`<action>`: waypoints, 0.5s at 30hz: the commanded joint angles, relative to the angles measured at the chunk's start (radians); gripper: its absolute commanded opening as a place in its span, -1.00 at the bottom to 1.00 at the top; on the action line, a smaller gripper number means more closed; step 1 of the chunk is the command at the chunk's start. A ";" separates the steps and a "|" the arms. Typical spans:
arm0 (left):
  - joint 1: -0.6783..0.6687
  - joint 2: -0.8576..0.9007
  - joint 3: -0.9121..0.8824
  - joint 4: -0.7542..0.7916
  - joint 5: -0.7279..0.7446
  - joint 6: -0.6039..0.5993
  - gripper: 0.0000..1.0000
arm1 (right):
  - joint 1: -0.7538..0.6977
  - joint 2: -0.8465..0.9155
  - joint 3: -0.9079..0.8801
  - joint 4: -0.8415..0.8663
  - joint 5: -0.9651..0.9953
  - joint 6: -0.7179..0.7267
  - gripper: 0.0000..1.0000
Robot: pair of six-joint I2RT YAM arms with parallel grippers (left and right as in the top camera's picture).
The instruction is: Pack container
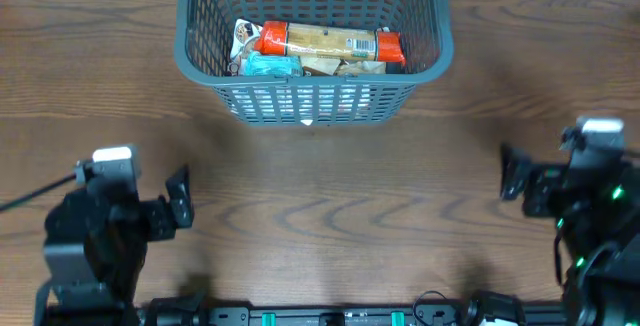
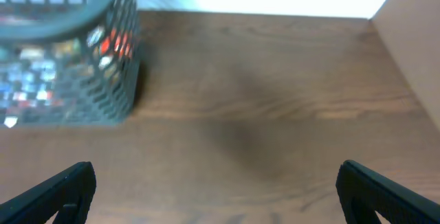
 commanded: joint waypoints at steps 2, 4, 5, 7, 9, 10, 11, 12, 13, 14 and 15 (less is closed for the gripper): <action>0.001 -0.020 -0.028 -0.026 -0.035 -0.053 0.97 | 0.011 -0.052 -0.082 -0.023 -0.029 0.018 0.99; 0.001 -0.017 -0.028 -0.025 -0.035 -0.053 0.97 | 0.011 -0.057 -0.089 -0.055 -0.028 0.018 0.99; 0.001 -0.017 -0.028 -0.026 -0.035 -0.053 0.97 | 0.011 -0.056 -0.089 -0.075 -0.029 0.017 0.99; 0.001 -0.017 -0.028 -0.026 -0.035 -0.053 0.98 | 0.011 -0.056 -0.089 -0.113 -0.028 0.017 0.98; 0.001 -0.017 -0.028 -0.026 -0.035 -0.052 0.97 | 0.011 -0.056 -0.089 -0.146 -0.028 0.017 0.98; 0.001 -0.017 -0.028 -0.026 -0.035 -0.053 0.97 | 0.011 -0.056 -0.089 -0.164 -0.028 0.017 0.99; 0.001 -0.017 -0.028 -0.026 -0.035 -0.053 0.97 | 0.011 -0.056 -0.089 -0.175 -0.028 0.017 0.99; 0.001 -0.017 -0.028 -0.026 -0.035 -0.053 0.97 | 0.011 -0.056 -0.089 -0.190 -0.028 0.017 0.99; 0.001 -0.017 -0.028 -0.026 -0.035 -0.053 0.97 | 0.011 -0.056 -0.089 -0.206 -0.028 0.017 0.98; 0.001 -0.017 -0.028 -0.026 -0.035 -0.052 0.97 | 0.011 -0.056 -0.089 -0.216 -0.028 0.017 0.98; 0.001 -0.017 -0.028 -0.026 -0.035 -0.053 0.97 | 0.011 -0.056 -0.089 -0.222 -0.028 0.017 0.98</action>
